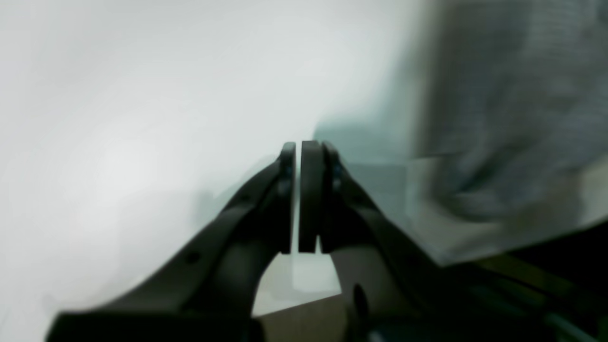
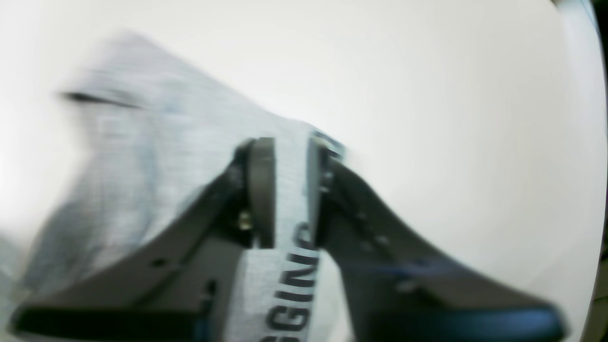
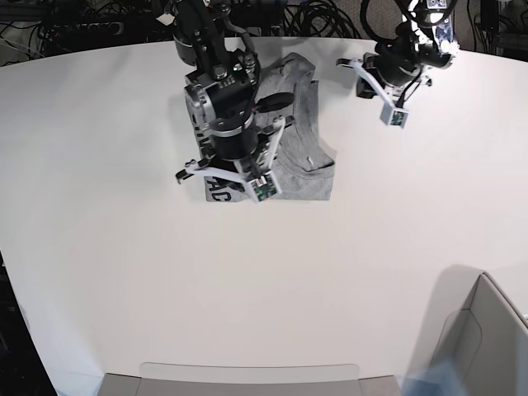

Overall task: Fold the T-shirt properly
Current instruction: 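Fold the shirt bundle over with the right gripper onto itself, then grasp the folded bundle with both grippers and flatten it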

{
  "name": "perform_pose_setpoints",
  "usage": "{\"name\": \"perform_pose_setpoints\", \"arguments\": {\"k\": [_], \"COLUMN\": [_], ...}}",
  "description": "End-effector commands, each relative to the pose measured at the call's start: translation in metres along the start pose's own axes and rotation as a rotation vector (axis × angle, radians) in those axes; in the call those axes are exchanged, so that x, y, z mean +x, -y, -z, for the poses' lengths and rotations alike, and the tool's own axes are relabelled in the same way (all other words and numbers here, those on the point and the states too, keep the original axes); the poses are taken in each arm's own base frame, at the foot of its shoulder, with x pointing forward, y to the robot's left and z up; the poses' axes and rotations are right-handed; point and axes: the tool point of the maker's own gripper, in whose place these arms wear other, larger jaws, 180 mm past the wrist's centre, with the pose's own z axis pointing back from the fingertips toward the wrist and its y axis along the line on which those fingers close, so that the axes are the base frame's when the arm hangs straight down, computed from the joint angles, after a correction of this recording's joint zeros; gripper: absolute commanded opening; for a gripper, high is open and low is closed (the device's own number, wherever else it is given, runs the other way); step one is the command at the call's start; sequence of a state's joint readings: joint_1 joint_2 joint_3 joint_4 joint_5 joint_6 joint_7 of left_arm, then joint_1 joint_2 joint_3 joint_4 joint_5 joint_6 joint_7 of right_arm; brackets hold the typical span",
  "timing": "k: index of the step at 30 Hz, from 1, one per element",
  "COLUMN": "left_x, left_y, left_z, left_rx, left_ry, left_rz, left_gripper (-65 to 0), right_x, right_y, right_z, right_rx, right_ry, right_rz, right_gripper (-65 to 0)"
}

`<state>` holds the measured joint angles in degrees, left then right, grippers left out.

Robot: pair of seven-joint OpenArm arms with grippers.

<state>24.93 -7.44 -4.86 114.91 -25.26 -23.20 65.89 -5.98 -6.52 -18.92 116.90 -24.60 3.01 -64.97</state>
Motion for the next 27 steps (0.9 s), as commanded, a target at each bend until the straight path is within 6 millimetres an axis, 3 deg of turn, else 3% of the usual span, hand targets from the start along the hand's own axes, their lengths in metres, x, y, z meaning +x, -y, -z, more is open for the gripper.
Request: {"name": "perform_pose_setpoints", "arguments": {"k": [1,5,10,12,15,19,23,27], "left_x": [0.010,0.018,0.014,0.010,0.013,0.016,0.026,0.021], "left_y": [0.021,0.072,0.140,0.155,0.161,0.167,0.154,0.136], "left_z": [-0.001,0.008,0.010,0.007,0.006,0.009,0.031,0.058], "left_rx": [-0.053,-0.184,-0.357,-0.404,-0.431,-0.448,-0.413,-0.363], "left_ry": [0.034,0.038,0.055,0.068,0.087,0.088,0.063,-0.057], "left_rz": [0.040,0.134,0.243,0.295,0.390,0.435,0.454,0.499], "left_gripper": [-65.0,-65.0,-65.0,-65.0,-65.0,-65.0,-65.0,-65.0], "right_x": [0.008,-0.005,-0.030,-0.043,-0.053,-0.067,-0.077,-0.089], "right_y": [0.016,0.048,0.047,0.041,0.032,0.038,0.040,0.033], "right_z": [0.000,0.007,0.015,0.021,0.033,0.051,0.061,0.057], "right_rx": [-0.027,-0.032,0.108,0.166,0.224,0.222,0.224,0.235], "right_ry": [0.034,0.012,-0.029,-0.062,-0.100,-0.166,-0.211,-0.240], "right_rz": [0.037,0.125,0.111,0.094,0.098,0.084,0.087,0.087], "right_gripper": [-60.2,-63.5,-63.7,-63.6,-63.6,-63.6,-63.6,-63.6]}}
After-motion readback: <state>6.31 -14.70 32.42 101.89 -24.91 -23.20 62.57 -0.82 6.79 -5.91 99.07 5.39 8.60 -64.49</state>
